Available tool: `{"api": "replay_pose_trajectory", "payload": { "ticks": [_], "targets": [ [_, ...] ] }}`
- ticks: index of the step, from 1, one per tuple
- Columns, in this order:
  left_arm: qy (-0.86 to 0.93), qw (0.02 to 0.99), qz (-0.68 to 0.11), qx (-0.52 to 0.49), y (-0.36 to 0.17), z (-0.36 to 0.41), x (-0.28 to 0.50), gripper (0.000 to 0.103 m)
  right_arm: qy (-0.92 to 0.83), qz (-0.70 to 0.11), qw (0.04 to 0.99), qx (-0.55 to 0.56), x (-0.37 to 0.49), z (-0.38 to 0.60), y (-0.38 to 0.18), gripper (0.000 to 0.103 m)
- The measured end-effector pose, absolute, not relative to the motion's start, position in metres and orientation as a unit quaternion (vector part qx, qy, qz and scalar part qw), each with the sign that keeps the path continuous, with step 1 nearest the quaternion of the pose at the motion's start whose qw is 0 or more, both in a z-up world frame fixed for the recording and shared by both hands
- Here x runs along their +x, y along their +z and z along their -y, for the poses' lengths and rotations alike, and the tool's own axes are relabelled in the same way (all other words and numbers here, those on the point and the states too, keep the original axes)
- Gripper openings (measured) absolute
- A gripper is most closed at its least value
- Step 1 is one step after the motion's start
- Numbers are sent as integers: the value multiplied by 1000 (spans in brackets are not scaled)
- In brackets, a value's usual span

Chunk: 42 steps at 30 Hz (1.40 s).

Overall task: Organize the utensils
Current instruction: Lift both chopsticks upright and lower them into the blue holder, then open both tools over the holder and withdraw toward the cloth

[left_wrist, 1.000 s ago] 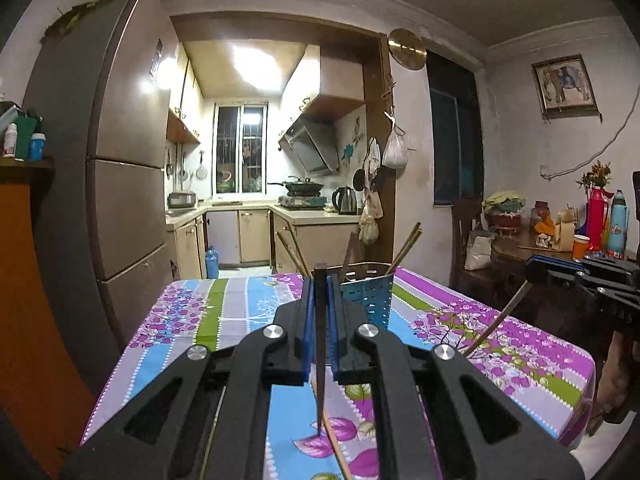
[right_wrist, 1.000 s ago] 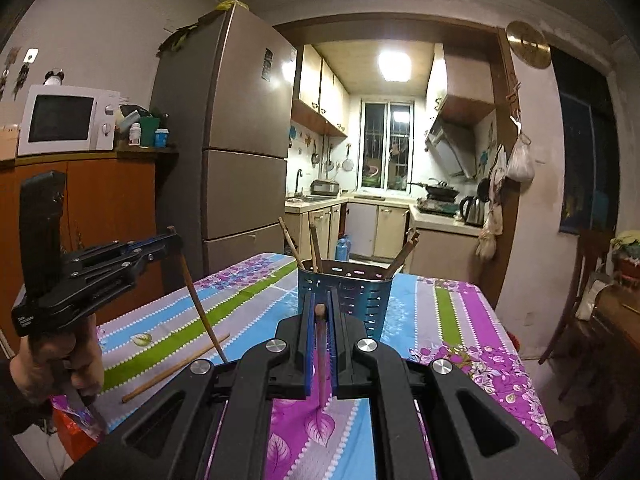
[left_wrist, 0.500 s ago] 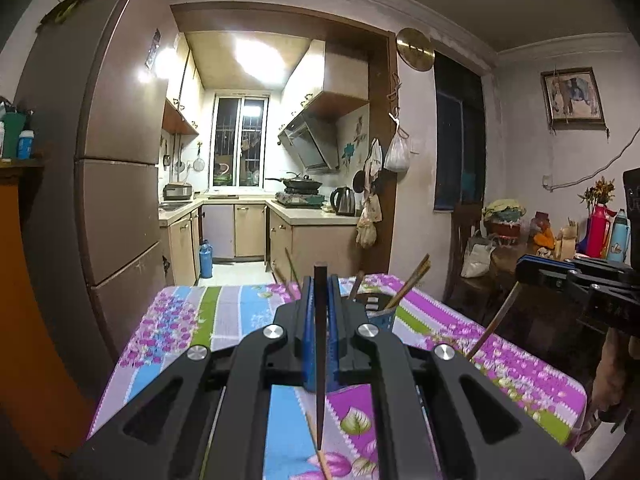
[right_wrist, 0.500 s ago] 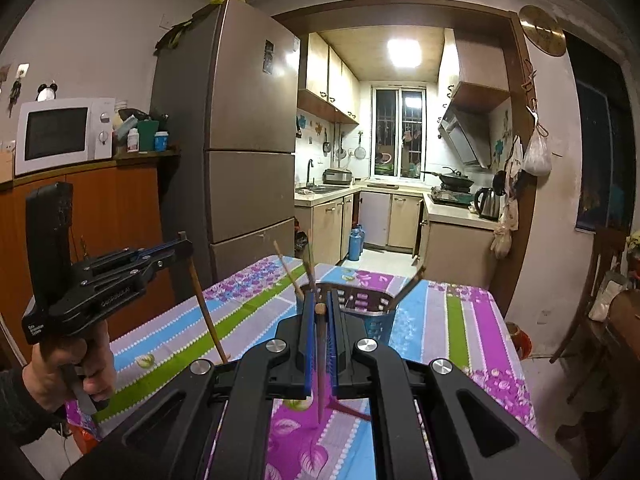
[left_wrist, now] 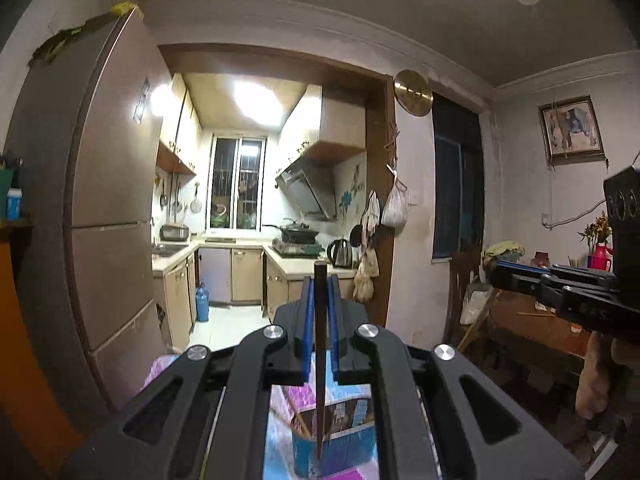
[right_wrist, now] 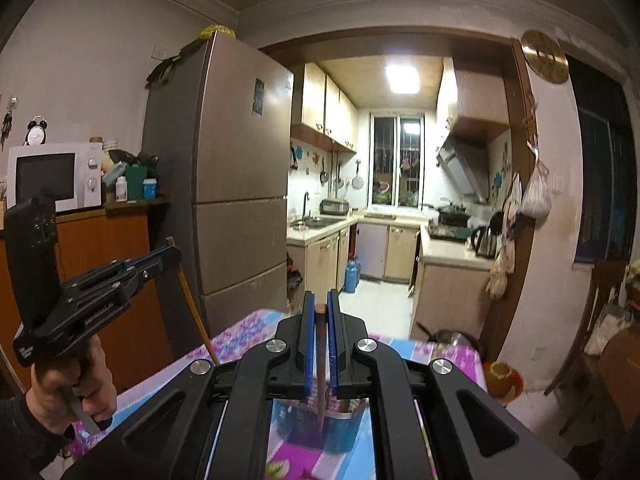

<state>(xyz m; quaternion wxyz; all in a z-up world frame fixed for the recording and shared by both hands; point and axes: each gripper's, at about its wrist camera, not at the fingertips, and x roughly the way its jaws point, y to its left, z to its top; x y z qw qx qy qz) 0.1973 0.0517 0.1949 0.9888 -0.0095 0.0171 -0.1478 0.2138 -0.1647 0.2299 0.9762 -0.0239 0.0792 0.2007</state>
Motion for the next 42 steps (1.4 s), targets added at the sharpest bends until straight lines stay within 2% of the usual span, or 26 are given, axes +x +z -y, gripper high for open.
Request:
{"api": "replay_pose_trajectory", "payload": {
  "ticks": [5,10,24,42],
  "targets": [
    [-142,990,1,-1,218,-32,216,5,189,-77,978,-33,245,166,248,7],
    [-140,990,4,-5,223,-23,240,5,191,-94,977,-22,276,171,241,7],
    [-133,990,-51,-1,168,-17,313,5,195,-144,970,-7,340,169,185,7],
    [-133,987,-91,-12,126,-21,343,5,199,-172,965,-3,371,162,157,7]
  ]
}}
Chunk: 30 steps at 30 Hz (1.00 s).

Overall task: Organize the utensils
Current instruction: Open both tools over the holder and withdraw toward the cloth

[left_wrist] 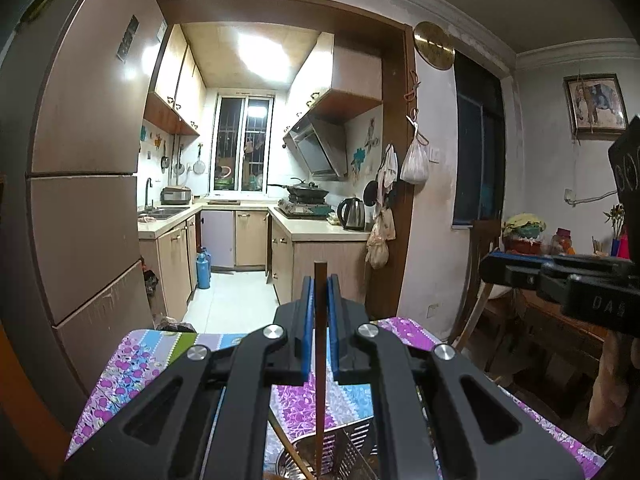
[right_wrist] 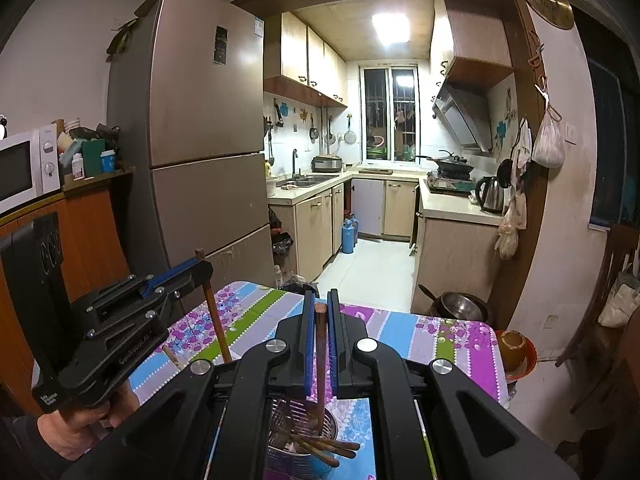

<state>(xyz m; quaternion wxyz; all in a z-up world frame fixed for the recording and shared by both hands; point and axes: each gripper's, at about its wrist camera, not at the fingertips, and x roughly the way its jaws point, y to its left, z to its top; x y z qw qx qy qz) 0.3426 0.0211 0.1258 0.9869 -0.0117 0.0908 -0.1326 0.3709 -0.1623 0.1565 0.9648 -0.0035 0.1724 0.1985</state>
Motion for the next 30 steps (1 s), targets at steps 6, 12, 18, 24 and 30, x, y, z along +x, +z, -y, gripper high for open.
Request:
{"api": "replay_pose_trajectory", "payload": {
  "ticks": [6,12,18,24,30],
  "targets": [
    [-132,986,-100,-8,115,-19,347,5,200,-176,964,-3,374,162,152,7],
    [-132,986,-105,-6,107,-18,349,5,201,-180,963,-2,376,163,149,7],
    [-129,986,-107,-5,109,-20,350,35,200,-182,963,8,380,167,146,7],
    [-122,988,-95,-10,119,-26,340,47,192,-164,967,12,366,170,159,8],
    [-113,992,-52,8,152,-57,271,66,174,-99,979,17,294,172,187,68]
  ]
}}
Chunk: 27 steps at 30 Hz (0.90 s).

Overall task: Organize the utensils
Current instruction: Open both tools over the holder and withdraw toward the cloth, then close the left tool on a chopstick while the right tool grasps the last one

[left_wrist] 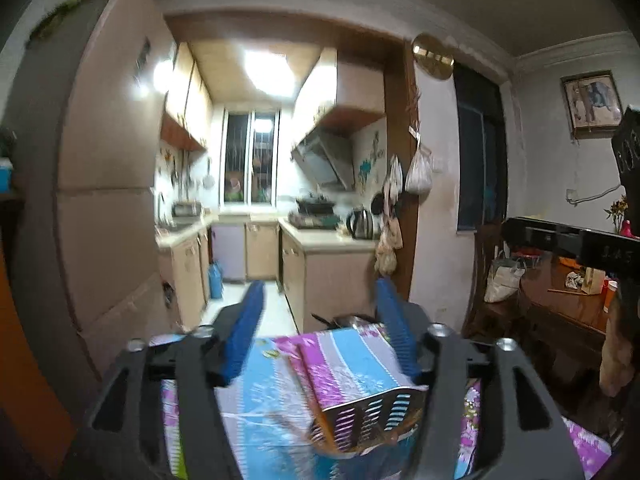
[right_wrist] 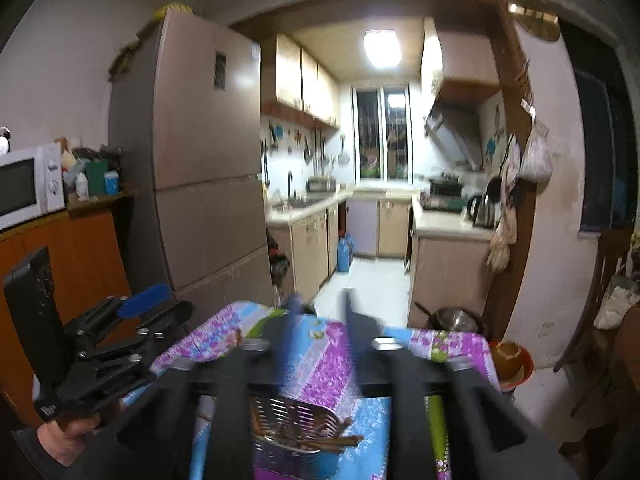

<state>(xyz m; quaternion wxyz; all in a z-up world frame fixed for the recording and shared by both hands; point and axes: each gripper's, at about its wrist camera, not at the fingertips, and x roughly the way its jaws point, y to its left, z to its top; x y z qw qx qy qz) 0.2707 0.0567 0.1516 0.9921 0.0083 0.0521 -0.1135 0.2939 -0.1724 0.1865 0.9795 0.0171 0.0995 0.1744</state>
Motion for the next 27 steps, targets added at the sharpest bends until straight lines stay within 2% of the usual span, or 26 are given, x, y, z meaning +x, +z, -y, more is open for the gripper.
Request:
{"api": "replay_pose_trajectory", "payload": {
  "ticks": [2,6,9,13,14,15,17,20,22,23,27],
  "targets": [
    [-103,994,-39,22,158,-80,229,73,170,-76,982,11,247,164,181,85],
    [-77,996,-37,38,141,-126,162,83,212,-103,971,27,174,134,123,92],
    [-66,995,-62,49,104,-155,122,84,233,-140,961,59,134,114,66,95],
    [-61,989,-128,34,39,-180,96,84,233,-192,949,88,90,74,-14,93],
    [-65,988,-139,28,26,-183,93,84,230,-197,949,85,81,64,-29,79],
    [-65,986,-152,20,6,-185,86,84,232,-207,946,85,75,53,-42,60],
    [-72,983,-169,11,-21,-186,80,84,225,-227,945,72,71,33,-63,47],
    [-85,979,-186,11,-52,-182,72,83,213,-253,942,50,71,12,-89,37],
    [-94,976,-194,5,-64,-182,70,81,204,-258,944,36,72,2,-99,34],
    [-97,976,-196,7,-70,-181,70,80,202,-260,944,33,73,-3,-102,29],
    [-108,972,-210,0,-90,-186,68,73,188,-257,948,17,76,-13,-111,20]
  ]
}}
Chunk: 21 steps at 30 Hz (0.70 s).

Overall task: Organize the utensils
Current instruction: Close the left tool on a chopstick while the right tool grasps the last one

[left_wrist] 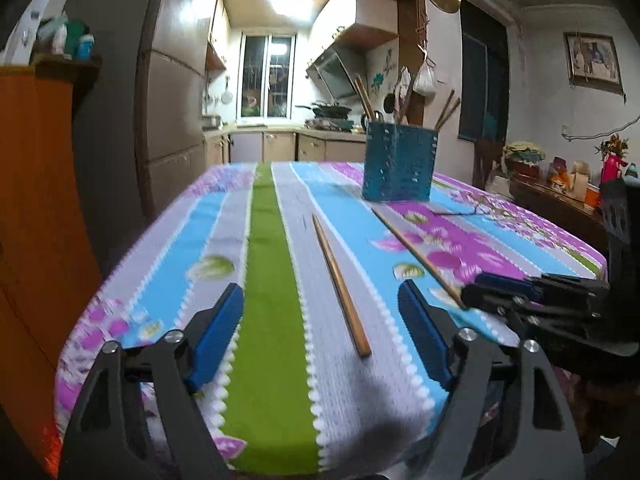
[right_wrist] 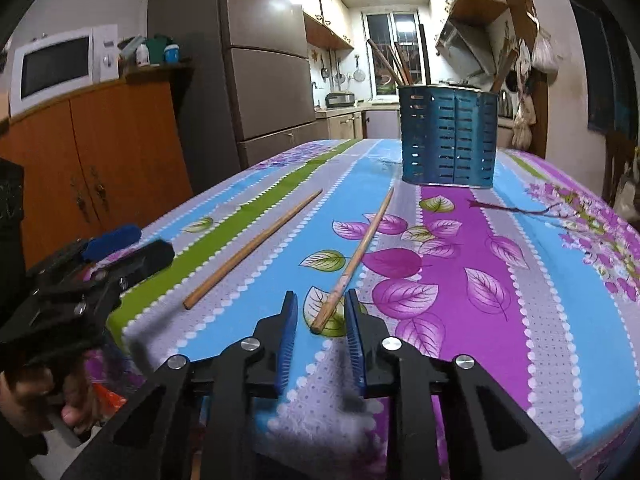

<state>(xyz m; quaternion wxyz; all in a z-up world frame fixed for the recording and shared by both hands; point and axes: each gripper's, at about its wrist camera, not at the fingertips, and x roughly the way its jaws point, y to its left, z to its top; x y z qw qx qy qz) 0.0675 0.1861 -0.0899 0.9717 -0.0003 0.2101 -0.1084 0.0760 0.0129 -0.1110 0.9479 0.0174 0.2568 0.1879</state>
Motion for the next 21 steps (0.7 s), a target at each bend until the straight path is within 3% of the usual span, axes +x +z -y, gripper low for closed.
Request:
{"api": "replay_pose_trajectory", "payload": {
  "ticks": [13,21],
  "targets": [
    [-150,965,-215,15,-126,-170,65,55,144,-240,960,-12,77,-24,-119,12],
    [-152,968,-201,5,-129,-168,68,34,128,-223,966,-8,80,-15,-122,11]
  ]
}}
